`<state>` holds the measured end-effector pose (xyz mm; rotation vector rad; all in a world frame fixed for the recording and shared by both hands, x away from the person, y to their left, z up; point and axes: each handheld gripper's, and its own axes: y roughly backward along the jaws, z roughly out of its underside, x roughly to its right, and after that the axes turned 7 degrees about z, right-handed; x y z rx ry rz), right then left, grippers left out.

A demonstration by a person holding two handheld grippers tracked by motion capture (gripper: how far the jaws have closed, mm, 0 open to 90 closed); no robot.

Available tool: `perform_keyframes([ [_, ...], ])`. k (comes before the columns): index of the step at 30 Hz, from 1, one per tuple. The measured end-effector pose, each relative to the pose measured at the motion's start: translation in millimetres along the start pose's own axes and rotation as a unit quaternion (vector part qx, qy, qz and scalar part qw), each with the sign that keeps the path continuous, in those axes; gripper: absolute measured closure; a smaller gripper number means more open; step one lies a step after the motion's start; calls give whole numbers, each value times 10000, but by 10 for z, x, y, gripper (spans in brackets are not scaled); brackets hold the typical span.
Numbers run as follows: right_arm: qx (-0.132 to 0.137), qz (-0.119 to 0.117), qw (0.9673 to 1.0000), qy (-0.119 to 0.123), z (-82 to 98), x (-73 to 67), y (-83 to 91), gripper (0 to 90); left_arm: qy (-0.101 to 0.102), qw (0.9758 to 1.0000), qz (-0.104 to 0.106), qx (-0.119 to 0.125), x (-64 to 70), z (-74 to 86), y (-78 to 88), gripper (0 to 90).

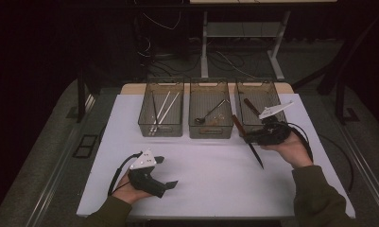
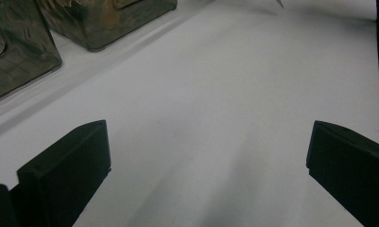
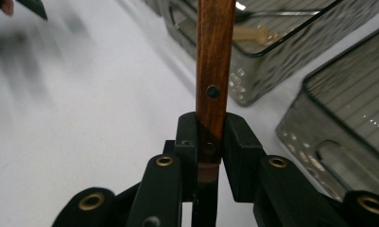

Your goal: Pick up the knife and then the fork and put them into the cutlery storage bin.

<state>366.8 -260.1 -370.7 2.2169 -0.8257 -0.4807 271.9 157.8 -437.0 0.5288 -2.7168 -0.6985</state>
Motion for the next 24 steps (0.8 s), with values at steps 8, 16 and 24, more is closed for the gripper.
perform_keyframes([
  [8, 694, 115, 9970, -315, 44, 121, 209, 775, -50, 10000, 6, -36, -4, -2, 10, 0],
  [16, 1192, 424, 9903, -584, 20, 233, 393, 774, -17, 10000, -3, -31, -11, -3, 2, 0],
  [24, 1464, 835, 9825, -795, -137, 373, 539, 774, 3, 10000, -5, -25, -37, -4, -19, 0],
])
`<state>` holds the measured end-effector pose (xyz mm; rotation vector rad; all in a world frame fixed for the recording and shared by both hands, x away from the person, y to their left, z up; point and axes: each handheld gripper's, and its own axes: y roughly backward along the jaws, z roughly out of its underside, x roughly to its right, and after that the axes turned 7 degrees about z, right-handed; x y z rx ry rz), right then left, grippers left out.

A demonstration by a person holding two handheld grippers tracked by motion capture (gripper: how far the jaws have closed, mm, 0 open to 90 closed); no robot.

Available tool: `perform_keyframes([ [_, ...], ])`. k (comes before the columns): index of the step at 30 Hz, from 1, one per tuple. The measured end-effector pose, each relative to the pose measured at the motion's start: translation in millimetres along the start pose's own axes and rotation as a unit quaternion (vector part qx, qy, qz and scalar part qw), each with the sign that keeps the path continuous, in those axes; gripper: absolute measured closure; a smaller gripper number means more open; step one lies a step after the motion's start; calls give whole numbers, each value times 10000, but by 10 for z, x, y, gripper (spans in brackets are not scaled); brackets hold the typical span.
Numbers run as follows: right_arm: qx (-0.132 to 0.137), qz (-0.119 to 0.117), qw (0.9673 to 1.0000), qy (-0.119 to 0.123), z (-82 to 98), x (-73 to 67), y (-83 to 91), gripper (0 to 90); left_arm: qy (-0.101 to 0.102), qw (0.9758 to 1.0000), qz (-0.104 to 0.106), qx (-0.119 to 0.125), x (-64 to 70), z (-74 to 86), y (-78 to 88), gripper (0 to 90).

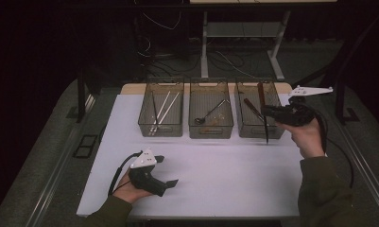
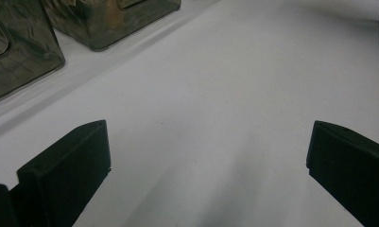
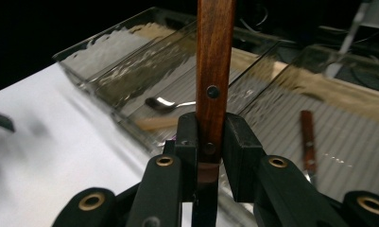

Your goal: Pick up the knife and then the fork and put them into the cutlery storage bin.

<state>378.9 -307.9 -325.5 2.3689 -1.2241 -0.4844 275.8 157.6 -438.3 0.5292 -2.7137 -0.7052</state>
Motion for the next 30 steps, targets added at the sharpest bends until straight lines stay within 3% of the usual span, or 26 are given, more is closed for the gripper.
perform_keyframes([
  [8, 222, 478, 9986, -48, -314, 168, 34, 774, 1, 10000, 6, 3, -15, -2, -2, 0],
  [14, 127, 860, 9961, -147, -406, 297, -147, 774, 5, 10000, 9, 25, -4, -3, -2, 0],
  [19, -11, 1030, 9943, -286, -358, 405, -354, 774, -12, 10000, 28, 21, 0, -3, 1, 0],
  [30, -752, 1282, 9884, -304, -64, 497, -753, 774, -7, 10000, 48, 50, 3, -6, 9, 0],
])
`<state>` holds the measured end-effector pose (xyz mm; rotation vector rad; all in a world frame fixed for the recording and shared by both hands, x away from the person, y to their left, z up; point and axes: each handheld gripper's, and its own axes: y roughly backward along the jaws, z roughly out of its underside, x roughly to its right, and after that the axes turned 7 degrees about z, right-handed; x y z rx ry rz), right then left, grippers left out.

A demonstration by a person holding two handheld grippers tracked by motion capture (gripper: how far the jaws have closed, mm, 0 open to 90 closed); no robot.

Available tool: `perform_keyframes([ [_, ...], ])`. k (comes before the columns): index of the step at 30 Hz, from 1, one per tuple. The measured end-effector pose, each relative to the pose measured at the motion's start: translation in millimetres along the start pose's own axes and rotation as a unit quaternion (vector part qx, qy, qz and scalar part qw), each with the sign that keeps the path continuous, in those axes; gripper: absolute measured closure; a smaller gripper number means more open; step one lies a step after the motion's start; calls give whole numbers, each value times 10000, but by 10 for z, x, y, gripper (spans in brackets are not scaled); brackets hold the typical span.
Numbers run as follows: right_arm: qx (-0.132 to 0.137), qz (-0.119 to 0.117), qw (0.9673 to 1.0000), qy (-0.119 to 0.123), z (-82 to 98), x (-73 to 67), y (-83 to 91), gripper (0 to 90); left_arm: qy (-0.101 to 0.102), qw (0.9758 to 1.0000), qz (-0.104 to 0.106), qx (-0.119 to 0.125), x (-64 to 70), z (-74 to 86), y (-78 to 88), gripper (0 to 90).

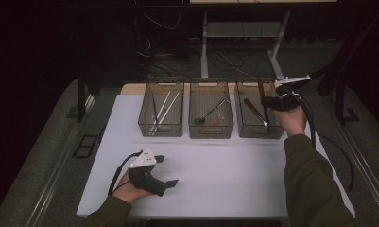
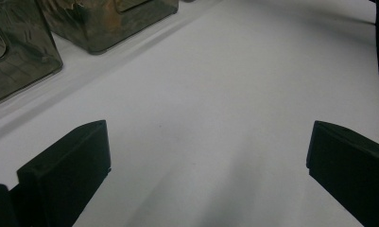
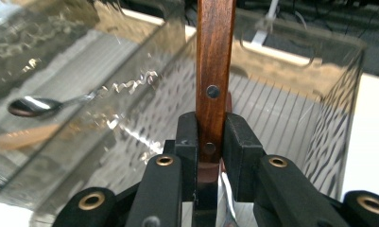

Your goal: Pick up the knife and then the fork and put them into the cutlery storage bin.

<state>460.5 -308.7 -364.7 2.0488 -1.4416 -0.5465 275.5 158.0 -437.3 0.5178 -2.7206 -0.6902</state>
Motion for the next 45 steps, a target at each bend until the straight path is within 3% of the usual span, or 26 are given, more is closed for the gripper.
perform_keyframes([
  [6, -263, -43, 9996, -28, 84, 5, -100, 773, 8, 10000, 7, -5, -1, 2, -6, 0],
  [12, -307, -49, 9995, 13, 76, -26, -151, 759, -4, 10000, 20, -24, -1, 2, -6, 0],
  [15, -372, -107, 9992, -4, 89, -41, -193, 630, 3, 10000, 21, -21, -2, 2, -7, 0],
  [18, -379, -112, 9992, -17, 105, -47, -204, 576, -16, 10000, 34, -30, -2, 1, -7, 0],
  [25, -227, -271, 9993, -87, 102, -55, -140, 433, 14, 10000, 19, -5, -24, -2, -4, 0],
  [37, 141, -277, 9995, 95, 185, -172, 68, 258, 39, 10000, -13, -40, -75, 2, 4, 0],
  [45, 303, -633, 9973, 235, 354, -327, 208, 189, 12, 10000, 6, -46, -62, 3, 3, 0],
])
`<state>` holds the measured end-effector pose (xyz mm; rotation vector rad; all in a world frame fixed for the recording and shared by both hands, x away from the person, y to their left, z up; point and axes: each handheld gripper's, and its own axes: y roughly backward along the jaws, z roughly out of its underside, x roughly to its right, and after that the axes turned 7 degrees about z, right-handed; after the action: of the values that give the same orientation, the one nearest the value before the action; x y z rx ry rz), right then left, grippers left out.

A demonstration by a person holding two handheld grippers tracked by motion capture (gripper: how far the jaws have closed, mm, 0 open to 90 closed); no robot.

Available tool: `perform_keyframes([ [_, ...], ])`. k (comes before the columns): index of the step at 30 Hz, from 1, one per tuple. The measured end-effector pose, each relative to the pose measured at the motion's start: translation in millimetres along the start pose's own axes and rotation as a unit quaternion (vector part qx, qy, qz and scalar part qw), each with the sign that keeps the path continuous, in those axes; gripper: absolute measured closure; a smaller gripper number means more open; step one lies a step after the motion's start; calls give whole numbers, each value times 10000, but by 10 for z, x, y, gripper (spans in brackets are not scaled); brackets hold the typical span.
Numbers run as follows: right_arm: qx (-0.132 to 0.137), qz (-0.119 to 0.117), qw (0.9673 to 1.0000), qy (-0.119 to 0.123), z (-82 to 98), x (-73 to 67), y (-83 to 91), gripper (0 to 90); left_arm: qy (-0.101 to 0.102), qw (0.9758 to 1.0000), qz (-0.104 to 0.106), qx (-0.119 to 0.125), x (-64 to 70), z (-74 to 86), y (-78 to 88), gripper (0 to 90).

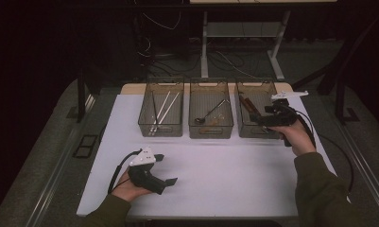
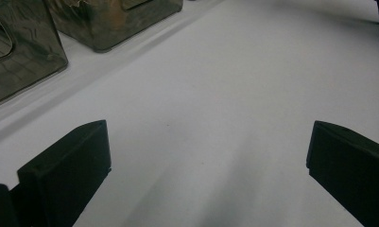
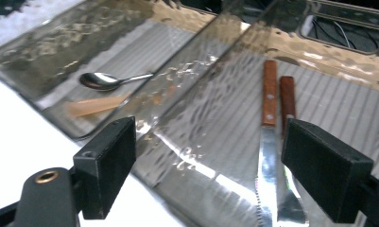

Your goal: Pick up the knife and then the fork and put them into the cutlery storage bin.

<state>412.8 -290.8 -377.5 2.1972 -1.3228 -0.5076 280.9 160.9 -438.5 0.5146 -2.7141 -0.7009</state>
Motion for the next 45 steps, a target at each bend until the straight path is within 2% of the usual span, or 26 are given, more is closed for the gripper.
perform_keyframes([
  [4, 142, -187, 9997, 59, 111, -119, 71, 165, 12, 10000, -13, 13, 13, 4, -3, 0],
  [10, 314, -394, 9984, 271, 269, -258, 191, 164, -15, 10000, -17, -10, 24, 2, -4, 0],
  [13, 351, -399, 9979, 373, 321, -309, 259, 164, -14, 10000, -16, 4, 31, 1, -5, 0],
  [18, 510, -568, 9966, 314, 444, -365, 359, 164, -16, 10000, 3, 12, 43, -3, 0, 0],
  [22, 575, -629, 9956, 388, 547, -428, 418, 164, -29, 10000, -5, -18, 49, 0, 5, 0],
  [30, 549, -833, 9933, 581, 742, -550, 494, 164, -36, 10000, -14, -10, 55, 0, -2, 0],
  [38, 608, -879, 9928, 548, 967, -573, 535, 164, -30, 10000, -2, 10, 58, -2, -1, 0],
  [45, 482, -973, 9924, 570, 1147, -582, 569, 164, -27, 10000, -3, 22, 63, -3, 7, 0],
])
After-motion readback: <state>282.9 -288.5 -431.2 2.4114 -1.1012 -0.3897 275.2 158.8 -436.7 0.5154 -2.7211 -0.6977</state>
